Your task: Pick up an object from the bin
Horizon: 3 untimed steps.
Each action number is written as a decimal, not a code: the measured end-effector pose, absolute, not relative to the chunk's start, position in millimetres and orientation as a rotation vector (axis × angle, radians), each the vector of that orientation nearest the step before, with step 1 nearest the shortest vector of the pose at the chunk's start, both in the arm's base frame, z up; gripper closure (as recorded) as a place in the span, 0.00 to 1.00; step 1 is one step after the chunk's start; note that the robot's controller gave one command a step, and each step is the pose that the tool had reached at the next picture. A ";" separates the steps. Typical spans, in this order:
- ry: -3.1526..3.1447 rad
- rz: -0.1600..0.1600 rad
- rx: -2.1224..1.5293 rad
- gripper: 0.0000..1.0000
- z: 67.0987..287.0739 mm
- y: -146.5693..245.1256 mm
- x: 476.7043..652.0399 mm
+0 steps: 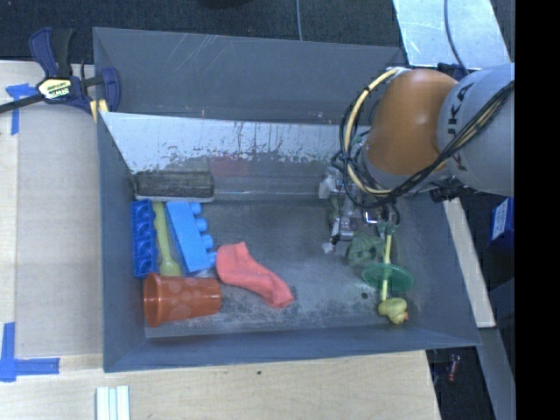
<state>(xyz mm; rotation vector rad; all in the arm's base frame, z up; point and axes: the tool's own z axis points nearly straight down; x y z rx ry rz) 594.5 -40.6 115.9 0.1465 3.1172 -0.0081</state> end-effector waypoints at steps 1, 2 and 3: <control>3.121 -0.005 -0.077 0.00 116.4 12.3 598.3; 3.120 -0.009 -0.074 0.00 146.6 31.9 602.8; 3.116 -0.005 0.004 0.00 100.5 88.9 587.9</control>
Offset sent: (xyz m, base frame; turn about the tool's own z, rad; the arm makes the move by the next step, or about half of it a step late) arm 0.0084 0.0734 0.0338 -0.1380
